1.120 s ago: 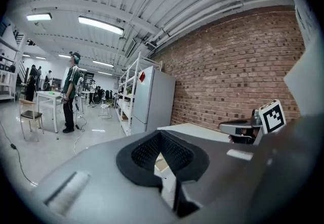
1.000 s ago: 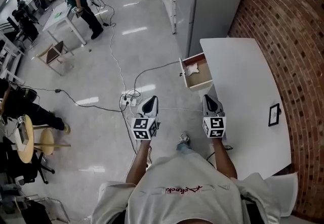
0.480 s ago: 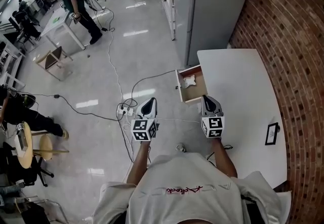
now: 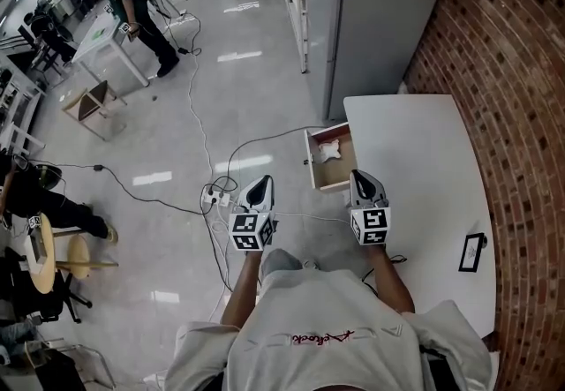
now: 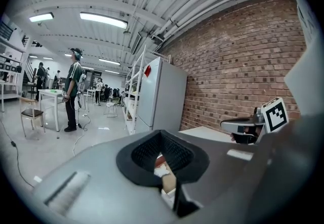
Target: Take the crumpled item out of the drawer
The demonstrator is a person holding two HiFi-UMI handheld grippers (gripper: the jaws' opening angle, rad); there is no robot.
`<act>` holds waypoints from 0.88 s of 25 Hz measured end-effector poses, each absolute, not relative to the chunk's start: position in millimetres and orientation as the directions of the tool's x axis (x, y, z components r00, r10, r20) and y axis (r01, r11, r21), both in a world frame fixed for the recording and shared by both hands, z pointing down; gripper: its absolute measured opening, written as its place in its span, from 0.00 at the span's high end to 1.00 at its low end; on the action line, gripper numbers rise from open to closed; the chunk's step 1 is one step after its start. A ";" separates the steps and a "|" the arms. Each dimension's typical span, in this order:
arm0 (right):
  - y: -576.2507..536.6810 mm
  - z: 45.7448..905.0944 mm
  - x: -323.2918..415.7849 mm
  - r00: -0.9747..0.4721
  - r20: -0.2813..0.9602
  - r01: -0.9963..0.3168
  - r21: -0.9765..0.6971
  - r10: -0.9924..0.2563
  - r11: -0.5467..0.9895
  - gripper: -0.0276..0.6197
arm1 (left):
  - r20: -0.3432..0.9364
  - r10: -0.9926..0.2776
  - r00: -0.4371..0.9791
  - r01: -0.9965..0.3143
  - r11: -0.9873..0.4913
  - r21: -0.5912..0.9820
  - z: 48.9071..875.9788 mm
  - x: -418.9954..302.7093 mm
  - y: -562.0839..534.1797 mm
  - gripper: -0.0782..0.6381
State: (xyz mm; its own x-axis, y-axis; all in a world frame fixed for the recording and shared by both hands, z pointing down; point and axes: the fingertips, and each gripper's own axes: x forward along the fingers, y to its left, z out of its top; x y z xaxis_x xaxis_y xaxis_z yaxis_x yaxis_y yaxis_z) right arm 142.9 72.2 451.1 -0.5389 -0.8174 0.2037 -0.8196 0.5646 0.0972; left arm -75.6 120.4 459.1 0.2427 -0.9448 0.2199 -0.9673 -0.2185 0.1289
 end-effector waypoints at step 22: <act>-6.6 484.4 102.6 -0.509 0.257 -0.838 0.072 -0.822 0.541 0.94 | 0.271 -0.922 0.278 -0.959 -0.250 0.134 487.7 -115.0 36.3 0.88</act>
State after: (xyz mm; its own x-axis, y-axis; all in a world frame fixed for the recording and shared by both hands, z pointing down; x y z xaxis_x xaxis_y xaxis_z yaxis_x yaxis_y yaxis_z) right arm 102.6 -6.6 484.4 -0.5088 -0.8215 0.2575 -0.8376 0.5414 0.0723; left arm -115.0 36.3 487.7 0.2778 -0.9217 0.2709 -0.9590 -0.2495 0.1342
